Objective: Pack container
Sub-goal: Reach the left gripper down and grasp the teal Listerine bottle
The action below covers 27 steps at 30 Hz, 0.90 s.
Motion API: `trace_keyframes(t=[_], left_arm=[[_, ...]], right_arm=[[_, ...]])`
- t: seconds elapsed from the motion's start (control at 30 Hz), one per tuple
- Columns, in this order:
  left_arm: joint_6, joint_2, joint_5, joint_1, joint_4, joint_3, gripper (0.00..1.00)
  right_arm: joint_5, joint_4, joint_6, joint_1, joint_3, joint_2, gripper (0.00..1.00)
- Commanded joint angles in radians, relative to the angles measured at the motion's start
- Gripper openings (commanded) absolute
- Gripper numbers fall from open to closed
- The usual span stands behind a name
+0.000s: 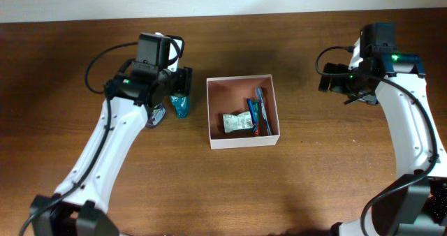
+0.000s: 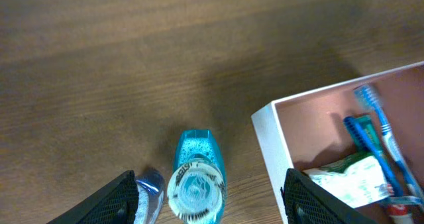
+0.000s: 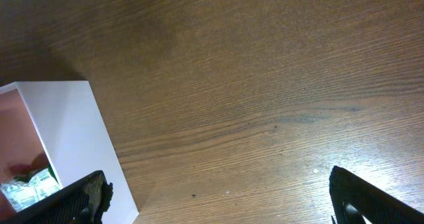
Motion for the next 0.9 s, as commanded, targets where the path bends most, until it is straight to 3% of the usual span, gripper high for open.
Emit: trace_keyframes(t=[0.0, 0.23, 0.33, 0.87], left_arm=[[-0.014, 0.057, -0.013, -0.001, 0.006, 0.023, 0.7], [-0.014, 0.101, -0.019, -0.001, 0.009, 0.023, 0.69], [-0.014, 0.102, -0.021, -0.001, 0.006, 0.023, 0.58], [-0.014, 0.111, -0.081, -0.002, -0.005, 0.023, 0.59]], right_arm=[[0.008, 0.0, 0.005, -0.004, 0.008, -0.005, 0.98], [0.008, 0.0, 0.005, -0.004, 0.008, -0.005, 0.98], [0.008, 0.0, 0.005, -0.004, 0.008, -0.005, 0.98], [0.008, 0.0, 0.005, -0.004, 0.008, -0.005, 0.98]])
